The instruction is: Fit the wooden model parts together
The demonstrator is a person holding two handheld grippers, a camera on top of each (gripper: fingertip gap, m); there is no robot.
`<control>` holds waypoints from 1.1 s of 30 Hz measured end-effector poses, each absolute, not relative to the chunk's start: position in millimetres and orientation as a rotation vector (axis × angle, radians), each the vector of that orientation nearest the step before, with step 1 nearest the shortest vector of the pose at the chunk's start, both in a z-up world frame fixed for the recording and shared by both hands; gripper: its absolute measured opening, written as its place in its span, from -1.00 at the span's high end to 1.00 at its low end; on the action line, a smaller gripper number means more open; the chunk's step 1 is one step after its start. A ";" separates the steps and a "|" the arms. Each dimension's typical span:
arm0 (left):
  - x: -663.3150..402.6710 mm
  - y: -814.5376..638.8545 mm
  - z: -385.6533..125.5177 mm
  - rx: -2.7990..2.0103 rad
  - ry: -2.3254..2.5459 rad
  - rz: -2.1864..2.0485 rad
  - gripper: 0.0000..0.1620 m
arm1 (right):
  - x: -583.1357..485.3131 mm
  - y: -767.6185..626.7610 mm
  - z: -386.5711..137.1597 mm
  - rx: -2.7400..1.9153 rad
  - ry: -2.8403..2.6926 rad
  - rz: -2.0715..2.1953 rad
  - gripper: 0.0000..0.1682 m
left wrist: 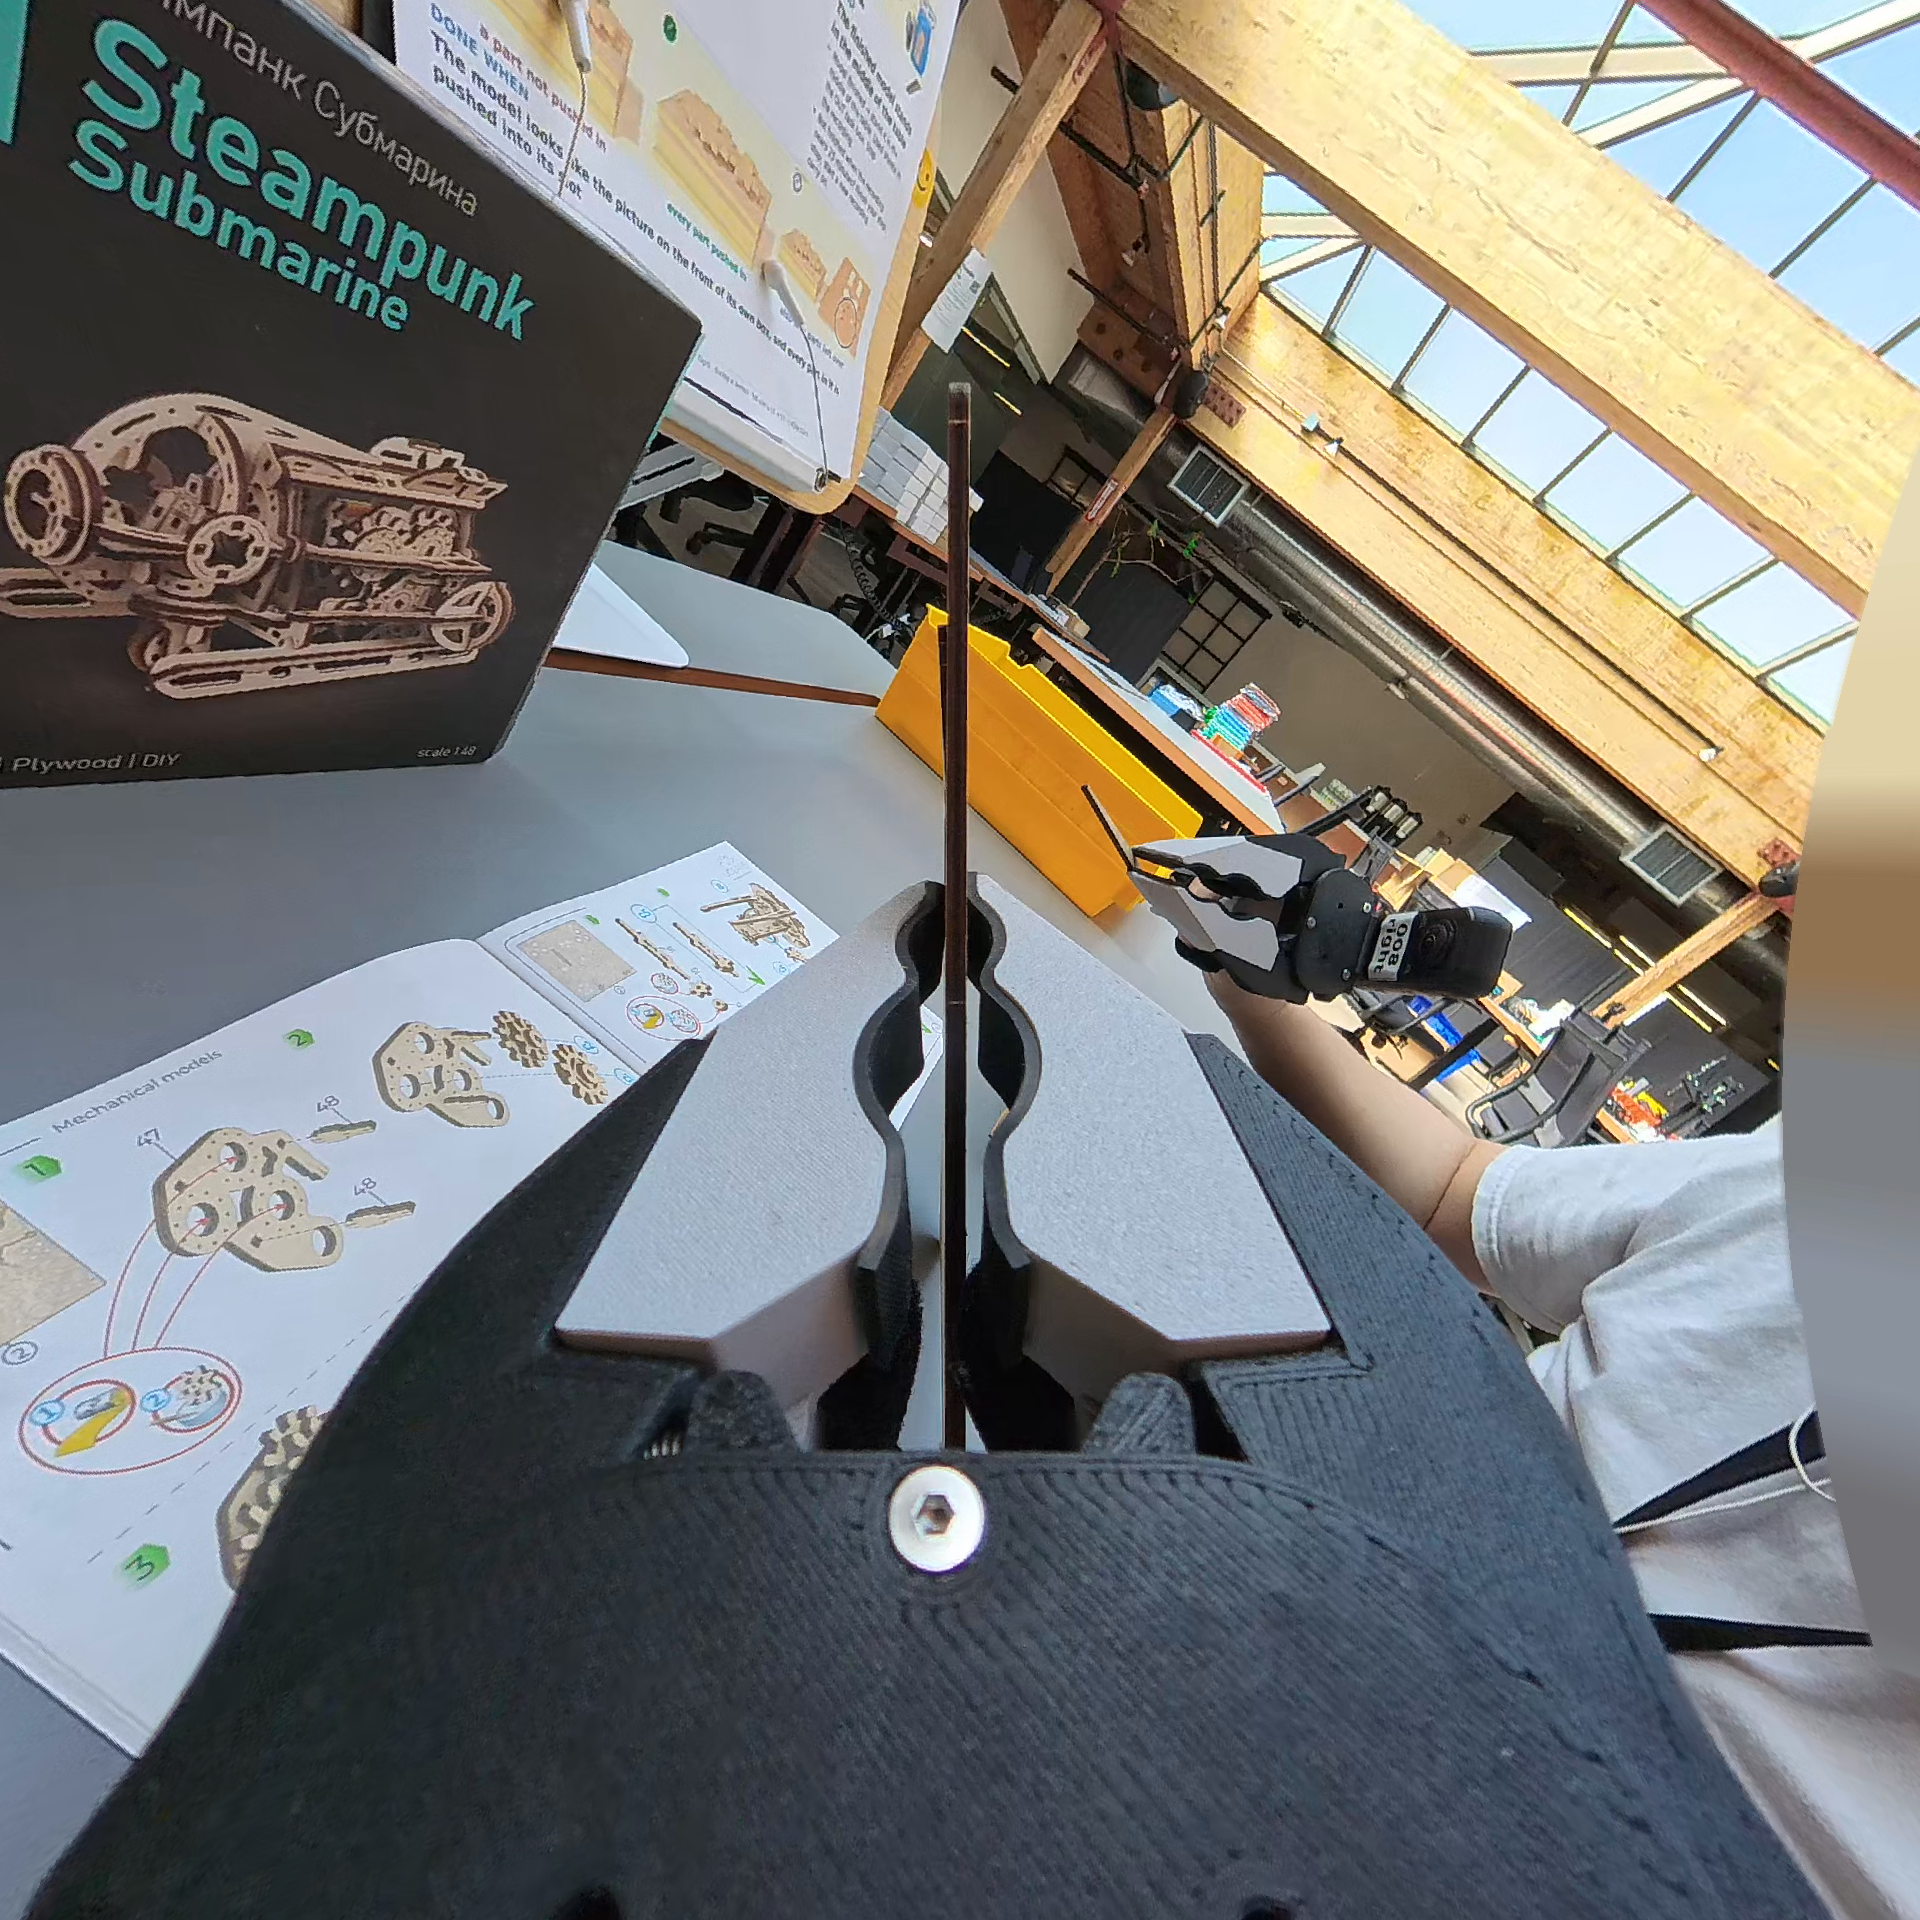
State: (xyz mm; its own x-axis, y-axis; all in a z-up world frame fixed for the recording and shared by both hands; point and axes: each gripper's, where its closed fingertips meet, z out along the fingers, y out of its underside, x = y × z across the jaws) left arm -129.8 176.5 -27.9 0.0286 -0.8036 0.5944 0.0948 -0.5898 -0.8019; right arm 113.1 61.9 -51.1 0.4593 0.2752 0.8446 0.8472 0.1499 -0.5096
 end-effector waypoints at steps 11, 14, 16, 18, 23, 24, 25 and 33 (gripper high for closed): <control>-131.6 179.4 -28.1 -1.638 0.708 -1.632 1.00 | 110.9 63.1 -54.0 -1.439 -1.054 -0.485 0.93; -132.5 180.9 -28.3 -1.646 0.696 -1.628 1.00 | 108.5 63.3 -53.8 -1.473 -1.007 -0.371 0.93; -133.2 182.0 -28.6 -1.650 0.684 -1.629 0.99 | 107.6 63.4 -52.7 -1.497 -0.969 -0.284 0.93; -133.8 182.9 -27.7 -1.648 0.667 -1.638 0.99 | 102.2 62.6 -53.5 -1.538 -0.925 -0.139 0.93; -135.7 185.7 -27.1 -1.668 0.588 -1.698 0.99 | 61.7 52.8 -42.2 -1.652 -0.716 0.502 0.93; -136.3 186.4 -27.0 -1.672 0.569 -1.712 0.99 | 57.0 51.5 -34.5 -1.651 -0.675 0.575 0.93; -137.0 187.2 -26.8 -1.675 0.551 -1.724 0.99 | 52.9 50.0 -28.2 -1.656 -0.651 0.631 0.93; -142.6 185.4 -11.8 -1.558 0.454 -1.880 0.99 | 32.0 44.9 8.3 -1.684 -0.602 0.784 0.93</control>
State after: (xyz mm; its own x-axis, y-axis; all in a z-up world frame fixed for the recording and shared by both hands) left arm -142.6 185.4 -11.8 -0.0863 -0.6683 0.7389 0.2577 -0.7314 -0.6314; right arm 32.0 44.9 8.3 0.6482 0.7375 -0.1895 -0.0082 -0.2421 -0.9702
